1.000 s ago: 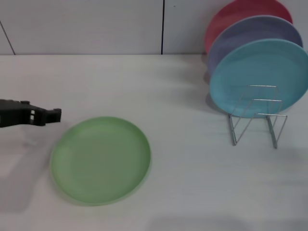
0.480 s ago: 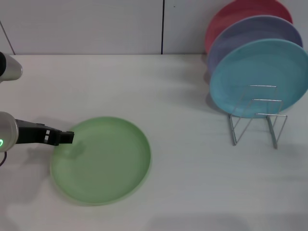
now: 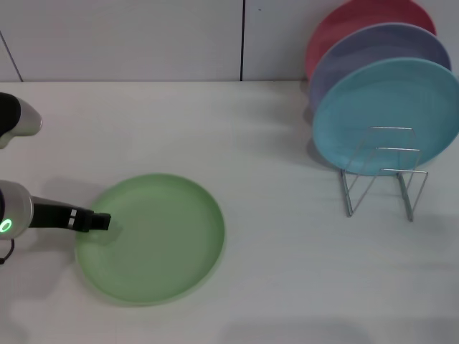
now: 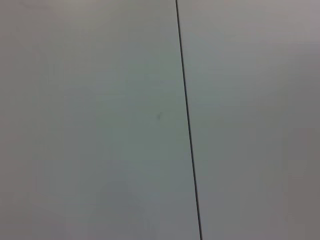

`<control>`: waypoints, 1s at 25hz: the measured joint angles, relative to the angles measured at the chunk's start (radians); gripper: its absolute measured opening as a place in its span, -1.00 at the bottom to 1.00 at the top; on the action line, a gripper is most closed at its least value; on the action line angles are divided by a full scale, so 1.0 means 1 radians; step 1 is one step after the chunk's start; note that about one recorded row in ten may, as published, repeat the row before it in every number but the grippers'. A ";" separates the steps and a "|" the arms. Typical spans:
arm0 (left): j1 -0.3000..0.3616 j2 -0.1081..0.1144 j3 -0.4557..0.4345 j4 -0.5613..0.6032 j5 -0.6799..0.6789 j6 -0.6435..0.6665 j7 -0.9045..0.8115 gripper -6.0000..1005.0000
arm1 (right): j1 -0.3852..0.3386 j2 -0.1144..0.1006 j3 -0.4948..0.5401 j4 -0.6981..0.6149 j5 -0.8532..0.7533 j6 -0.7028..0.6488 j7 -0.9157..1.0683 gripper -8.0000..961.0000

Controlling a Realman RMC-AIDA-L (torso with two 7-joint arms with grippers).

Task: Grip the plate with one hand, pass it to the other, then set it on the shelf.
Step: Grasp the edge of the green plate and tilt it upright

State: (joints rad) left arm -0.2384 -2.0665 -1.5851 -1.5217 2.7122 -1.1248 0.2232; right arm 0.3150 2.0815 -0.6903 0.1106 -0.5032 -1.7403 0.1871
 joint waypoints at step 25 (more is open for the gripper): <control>-0.028 0.002 -0.008 0.077 0.024 -0.012 -0.018 0.53 | -0.007 -0.002 -0.001 -0.002 0.000 0.001 0.000 0.70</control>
State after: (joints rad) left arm -0.2660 -2.0648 -1.5935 -1.4446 2.7366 -1.1371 0.2050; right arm 0.3082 2.0800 -0.6910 0.1089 -0.5031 -1.7394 0.1871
